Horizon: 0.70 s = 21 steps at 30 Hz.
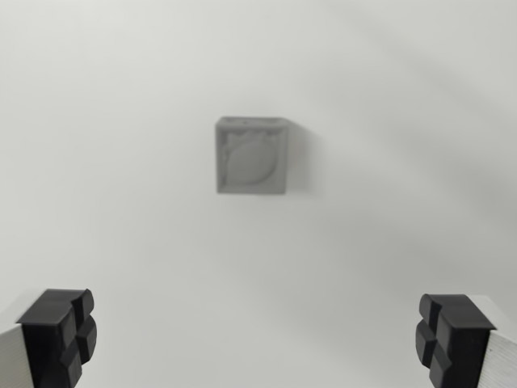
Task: Destack cube
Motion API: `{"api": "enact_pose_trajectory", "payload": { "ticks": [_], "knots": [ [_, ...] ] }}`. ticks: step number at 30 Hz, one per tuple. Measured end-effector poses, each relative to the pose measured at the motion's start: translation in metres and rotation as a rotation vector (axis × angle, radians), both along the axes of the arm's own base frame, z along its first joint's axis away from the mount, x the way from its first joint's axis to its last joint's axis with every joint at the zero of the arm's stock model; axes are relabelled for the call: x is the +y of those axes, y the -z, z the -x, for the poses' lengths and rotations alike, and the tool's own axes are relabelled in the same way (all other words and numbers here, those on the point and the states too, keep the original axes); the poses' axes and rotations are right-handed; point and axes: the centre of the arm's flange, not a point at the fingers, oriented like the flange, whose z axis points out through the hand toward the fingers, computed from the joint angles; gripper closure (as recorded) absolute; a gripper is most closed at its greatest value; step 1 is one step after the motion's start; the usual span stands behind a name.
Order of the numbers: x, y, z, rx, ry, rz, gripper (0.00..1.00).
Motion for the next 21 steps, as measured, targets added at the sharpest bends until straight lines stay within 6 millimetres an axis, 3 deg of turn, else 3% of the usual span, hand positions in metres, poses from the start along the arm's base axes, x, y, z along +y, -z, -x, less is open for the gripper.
{"api": "enact_pose_trajectory", "payload": {
  "ticks": [10, 21],
  "knots": [
    [0.0, -0.029, 0.0, 0.0, 0.0, 0.0, 0.0],
    [0.0, -0.047, 0.0, 0.001, 0.0, 0.0, 0.0]
  ]
}}
